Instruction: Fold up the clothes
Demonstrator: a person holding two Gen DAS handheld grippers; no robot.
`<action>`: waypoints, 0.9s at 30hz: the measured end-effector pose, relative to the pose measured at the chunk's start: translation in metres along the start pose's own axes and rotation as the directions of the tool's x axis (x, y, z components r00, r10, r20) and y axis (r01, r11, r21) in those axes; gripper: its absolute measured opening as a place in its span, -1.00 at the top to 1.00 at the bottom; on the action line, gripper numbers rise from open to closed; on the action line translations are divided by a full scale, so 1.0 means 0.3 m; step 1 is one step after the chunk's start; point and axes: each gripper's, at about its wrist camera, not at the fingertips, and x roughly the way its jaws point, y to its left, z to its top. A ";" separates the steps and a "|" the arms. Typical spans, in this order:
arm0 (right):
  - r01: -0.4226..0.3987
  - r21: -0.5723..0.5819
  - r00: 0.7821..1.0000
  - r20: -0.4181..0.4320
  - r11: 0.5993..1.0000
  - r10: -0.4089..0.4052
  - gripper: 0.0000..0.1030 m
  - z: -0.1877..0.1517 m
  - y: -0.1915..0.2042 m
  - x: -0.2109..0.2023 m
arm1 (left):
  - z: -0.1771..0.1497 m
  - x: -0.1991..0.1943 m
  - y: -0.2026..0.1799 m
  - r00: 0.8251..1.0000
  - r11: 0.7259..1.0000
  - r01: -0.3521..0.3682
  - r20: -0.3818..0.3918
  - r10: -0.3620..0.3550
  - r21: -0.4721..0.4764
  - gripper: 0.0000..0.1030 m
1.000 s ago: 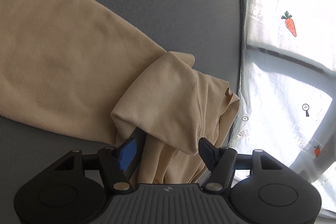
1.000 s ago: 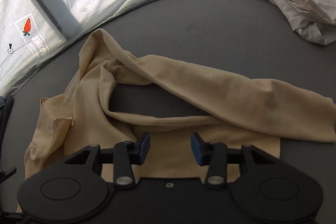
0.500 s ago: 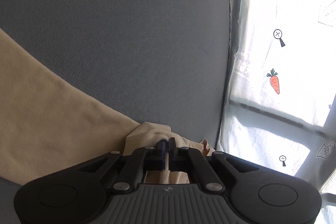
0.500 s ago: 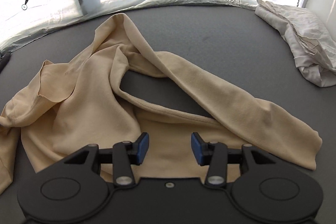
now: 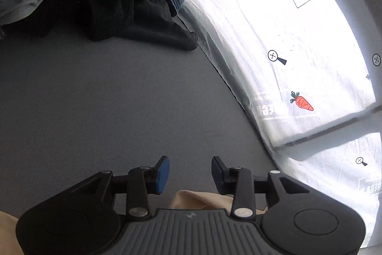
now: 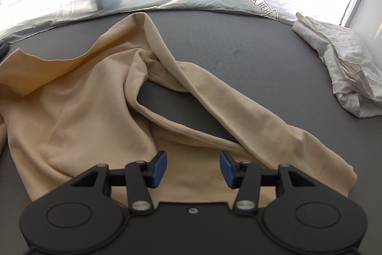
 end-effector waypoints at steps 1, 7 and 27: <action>0.001 -0.003 1.000 -0.005 1.000 -0.001 0.02 0.001 0.004 0.005 | -0.038 0.010 -0.043 1.000 0.995 -0.008 -0.026 0.011 0.099 -0.02; 0.007 -0.055 1.000 0.003 0.998 -0.007 0.01 0.010 0.030 0.012 | -0.215 0.054 -0.205 0.995 0.910 0.011 -0.097 0.032 0.415 -0.02; 0.052 -0.087 0.990 0.139 0.995 -0.039 -0.42 0.140 0.032 0.069 | -0.058 0.495 -0.375 0.962 0.857 -0.265 0.066 0.263 0.442 -0.24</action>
